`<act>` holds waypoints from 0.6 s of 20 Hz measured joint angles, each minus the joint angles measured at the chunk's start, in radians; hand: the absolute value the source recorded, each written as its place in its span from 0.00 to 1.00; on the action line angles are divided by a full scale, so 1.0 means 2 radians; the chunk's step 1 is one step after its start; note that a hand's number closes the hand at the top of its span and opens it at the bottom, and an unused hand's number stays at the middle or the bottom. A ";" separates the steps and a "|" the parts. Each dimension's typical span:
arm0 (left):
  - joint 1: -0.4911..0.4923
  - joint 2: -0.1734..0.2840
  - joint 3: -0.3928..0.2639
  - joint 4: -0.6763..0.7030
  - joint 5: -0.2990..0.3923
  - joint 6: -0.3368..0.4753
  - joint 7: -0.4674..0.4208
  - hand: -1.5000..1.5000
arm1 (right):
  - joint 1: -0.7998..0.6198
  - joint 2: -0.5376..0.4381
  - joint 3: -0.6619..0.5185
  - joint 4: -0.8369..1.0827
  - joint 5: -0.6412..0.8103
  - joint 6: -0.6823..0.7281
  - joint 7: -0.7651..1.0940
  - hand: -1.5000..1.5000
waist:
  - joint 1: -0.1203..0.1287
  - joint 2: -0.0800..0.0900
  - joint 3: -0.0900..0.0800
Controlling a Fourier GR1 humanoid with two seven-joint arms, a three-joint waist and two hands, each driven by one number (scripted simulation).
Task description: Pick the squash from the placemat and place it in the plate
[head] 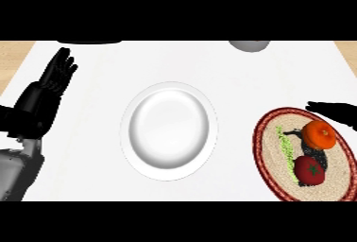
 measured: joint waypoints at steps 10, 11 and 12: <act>0.011 -0.015 0.020 -0.022 -0.013 -0.020 0.015 0.50 | -0.034 0.054 0.021 0.092 0.125 -0.021 0.003 0.00 | 0.003 0.000 0.000; 0.006 -0.018 0.022 -0.017 -0.016 -0.022 0.017 0.50 | -0.038 0.064 0.023 0.102 0.136 -0.023 0.003 0.00 | 0.002 0.000 0.000; 0.004 -0.017 0.026 -0.016 -0.017 -0.026 0.022 0.50 | -0.036 0.062 0.018 0.108 0.143 -0.025 -0.005 0.00 | 0.002 0.000 0.000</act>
